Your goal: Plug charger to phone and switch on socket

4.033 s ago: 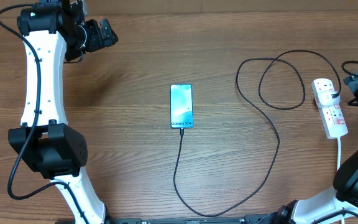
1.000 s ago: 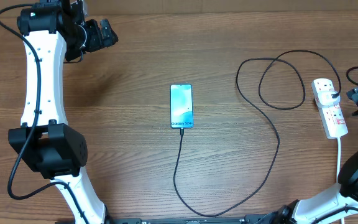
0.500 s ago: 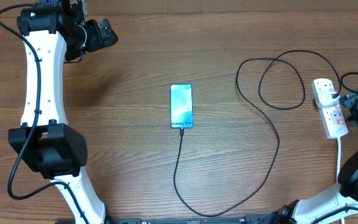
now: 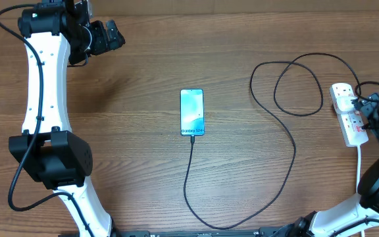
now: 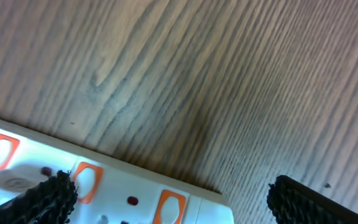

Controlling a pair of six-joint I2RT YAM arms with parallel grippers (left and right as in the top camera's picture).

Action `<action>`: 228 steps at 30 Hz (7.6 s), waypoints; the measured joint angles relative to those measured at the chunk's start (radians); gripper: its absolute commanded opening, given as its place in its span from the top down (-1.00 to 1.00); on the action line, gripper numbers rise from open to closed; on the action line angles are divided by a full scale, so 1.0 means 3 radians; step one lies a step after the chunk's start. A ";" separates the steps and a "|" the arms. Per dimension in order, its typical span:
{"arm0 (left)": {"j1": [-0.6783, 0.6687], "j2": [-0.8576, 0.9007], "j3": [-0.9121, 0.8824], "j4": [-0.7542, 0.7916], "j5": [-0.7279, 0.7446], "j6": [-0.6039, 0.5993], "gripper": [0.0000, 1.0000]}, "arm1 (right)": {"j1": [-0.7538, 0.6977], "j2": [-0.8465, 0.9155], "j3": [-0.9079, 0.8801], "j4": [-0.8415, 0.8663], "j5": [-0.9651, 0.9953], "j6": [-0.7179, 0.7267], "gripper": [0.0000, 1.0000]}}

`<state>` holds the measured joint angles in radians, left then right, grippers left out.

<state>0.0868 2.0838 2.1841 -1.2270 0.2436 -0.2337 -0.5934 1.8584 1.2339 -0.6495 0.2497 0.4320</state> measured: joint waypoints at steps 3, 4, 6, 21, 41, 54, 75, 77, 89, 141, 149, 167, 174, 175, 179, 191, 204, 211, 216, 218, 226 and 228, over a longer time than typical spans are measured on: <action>0.0000 0.0000 0.0000 0.0000 0.0000 0.0000 -0.99 | 0.0000 0.0000 -0.0057 0.0097 0.0001 -0.0057 -1.00; 0.0000 0.0000 0.0000 0.0000 -0.0001 0.0000 -0.99 | 0.0000 0.0000 -0.0067 0.0139 0.0000 -0.0069 -1.00; 0.0000 0.0000 0.0000 0.0000 0.0000 0.0000 -0.98 | 0.0000 0.0000 -0.0083 0.0187 0.0000 -0.0083 -1.00; 0.0000 0.0000 0.0000 0.0000 0.0000 0.0000 -0.99 | -0.0003 0.0060 -0.0099 0.0351 0.0005 -0.0170 -1.00; 0.0000 0.0000 0.0000 0.0000 0.0000 0.0000 -0.99 | -0.0014 0.0181 -0.0099 0.0323 -0.0022 -0.0179 -0.94; 0.0000 0.0000 0.0000 0.0000 0.0000 0.0000 -0.99 | -0.0031 0.0151 -0.0086 0.0256 -0.0117 -0.0225 -0.95; 0.0000 0.0000 0.0000 0.0000 0.0000 0.0000 -0.99 | -0.0052 0.0135 -0.0085 0.0223 -0.0234 -0.0310 -1.00; 0.0000 0.0000 0.0000 0.0000 0.0000 0.0000 -0.99 | -0.0052 0.0135 -0.0080 0.0215 -0.0235 -0.0310 -1.00; 0.0000 0.0000 0.0000 0.0000 0.0000 0.0000 -0.99 | -0.0052 0.0135 -0.0080 0.0230 -0.0228 -0.0312 -1.00; 0.0000 0.0000 0.0000 0.0000 -0.0001 0.0000 -0.99 | -0.0045 0.0136 -0.0095 0.0423 -0.0104 -0.0395 -1.00; 0.0000 0.0000 0.0000 0.0000 0.0000 0.0000 -0.99 | -0.0045 0.0136 -0.0097 0.0319 -0.0174 -0.0393 -1.00; 0.0000 0.0000 0.0000 0.0000 0.0000 0.0000 -0.99 | -0.0048 0.0135 -0.0093 0.0247 -0.0211 -0.0360 -1.00; 0.0000 0.0000 0.0000 0.0000 0.0000 0.0000 -0.99 | -0.0052 0.0135 -0.0083 0.0215 -0.0245 -0.0340 -1.00; 0.0000 0.0000 0.0000 0.0000 0.0000 0.0000 -0.99 | -0.0052 0.0135 -0.0079 0.0205 -0.0249 -0.0341 -1.00; 0.0000 0.0000 0.0000 0.0000 0.0000 0.0000 -0.99 | -0.0055 0.0131 -0.0072 0.0177 -0.0263 -0.0329 -1.00; 0.0000 0.0000 0.0000 0.0000 -0.0001 0.0000 -0.99 | -0.0062 0.0120 -0.0067 0.0127 -0.0310 -0.0322 -1.00; 0.0000 0.0000 0.0000 0.0000 0.0000 0.0000 -0.99 | -0.0069 0.0120 -0.0055 0.0056 -0.0369 -0.0317 -1.00; 0.0000 0.0000 0.0000 0.0000 0.0000 0.0000 -0.99 | -0.0070 0.0120 -0.0055 0.0053 -0.0373 -0.0317 -1.00; 0.0000 0.0000 0.0000 0.0000 0.0000 0.0001 -0.99 | -0.0071 0.0120 -0.0055 0.0053 -0.0371 -0.0317 -1.00; 0.0000 0.0000 0.0000 0.0000 0.0000 0.0000 -0.99 | -0.0071 0.0120 -0.0055 0.0055 -0.0373 -0.0317 -1.00; 0.0000 0.0000 0.0000 0.0000 0.0000 0.0000 -0.99 | -0.0071 0.0120 -0.0055 0.0057 -0.0373 -0.0318 -1.00; 0.0000 0.0000 0.0000 0.0000 0.0000 0.0000 -0.99 | -0.0071 0.0120 -0.0055 0.0056 -0.0373 -0.0315 -1.00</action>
<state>0.0868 2.0838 2.1841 -1.2270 0.2436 -0.2337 -0.6147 1.8942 1.2175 -0.6327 0.1379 0.3374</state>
